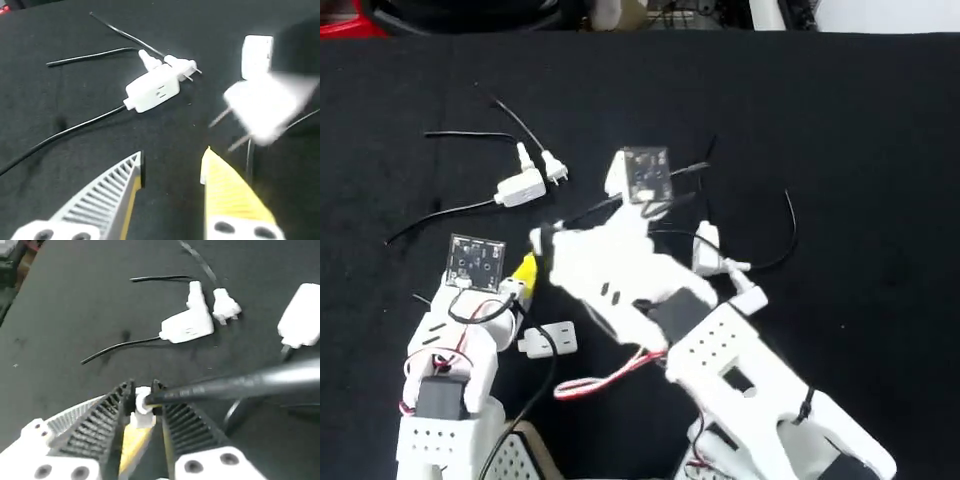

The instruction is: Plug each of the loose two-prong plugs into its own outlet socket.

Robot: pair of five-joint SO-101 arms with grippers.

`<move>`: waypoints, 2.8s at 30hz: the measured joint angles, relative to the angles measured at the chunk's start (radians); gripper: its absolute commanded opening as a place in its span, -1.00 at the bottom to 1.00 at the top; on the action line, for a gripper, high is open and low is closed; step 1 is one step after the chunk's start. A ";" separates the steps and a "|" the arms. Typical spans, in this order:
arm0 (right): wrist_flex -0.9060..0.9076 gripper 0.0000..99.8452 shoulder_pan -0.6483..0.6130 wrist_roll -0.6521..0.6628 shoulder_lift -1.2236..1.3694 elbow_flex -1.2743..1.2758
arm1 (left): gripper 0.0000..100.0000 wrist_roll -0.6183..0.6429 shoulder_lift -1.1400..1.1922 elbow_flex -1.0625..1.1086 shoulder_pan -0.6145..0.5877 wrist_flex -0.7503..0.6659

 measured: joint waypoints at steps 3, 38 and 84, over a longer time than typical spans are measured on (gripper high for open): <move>-0.046 -0.98 -0.025 0.000 0.000 0.048 | -0.60 0.000 0.000 0.002 0.014 0.002; 0.555 -0.98 0.226 0.347 0.222 -0.180 | -0.61 -0.230 0.000 0.002 -0.264 0.178; 0.651 -0.91 0.221 0.502 0.623 -0.276 | -0.61 -0.239 0.000 0.021 -0.358 0.158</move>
